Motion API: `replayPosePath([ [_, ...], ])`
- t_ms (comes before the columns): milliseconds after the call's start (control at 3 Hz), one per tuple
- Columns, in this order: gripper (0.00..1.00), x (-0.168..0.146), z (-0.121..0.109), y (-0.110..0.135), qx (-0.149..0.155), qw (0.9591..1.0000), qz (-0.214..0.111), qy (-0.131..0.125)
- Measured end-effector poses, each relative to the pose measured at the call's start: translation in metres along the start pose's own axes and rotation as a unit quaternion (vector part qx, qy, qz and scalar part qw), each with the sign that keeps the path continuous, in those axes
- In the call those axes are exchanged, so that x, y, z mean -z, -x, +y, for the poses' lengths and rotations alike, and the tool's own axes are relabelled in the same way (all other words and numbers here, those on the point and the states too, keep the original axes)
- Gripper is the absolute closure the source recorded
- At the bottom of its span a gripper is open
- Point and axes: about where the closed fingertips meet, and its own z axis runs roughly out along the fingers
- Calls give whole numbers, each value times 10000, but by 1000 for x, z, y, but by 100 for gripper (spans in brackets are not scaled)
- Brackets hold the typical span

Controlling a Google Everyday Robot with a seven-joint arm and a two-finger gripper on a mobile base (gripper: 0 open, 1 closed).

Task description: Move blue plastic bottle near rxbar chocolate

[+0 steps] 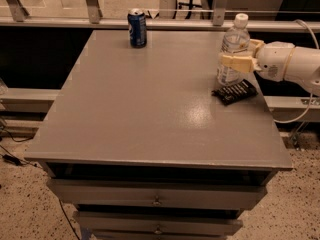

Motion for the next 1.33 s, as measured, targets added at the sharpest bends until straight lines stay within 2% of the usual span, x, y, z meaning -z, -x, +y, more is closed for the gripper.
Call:
replayPosePath([
  [333,15,0,0,1,0,10000,0,1],
  [667,0,5,9,5,31,9998,30,180],
  [1000,0,19,21,12,115,9993,50,341],
  [1333,0,54,40,28,270,9991,26,319],
])
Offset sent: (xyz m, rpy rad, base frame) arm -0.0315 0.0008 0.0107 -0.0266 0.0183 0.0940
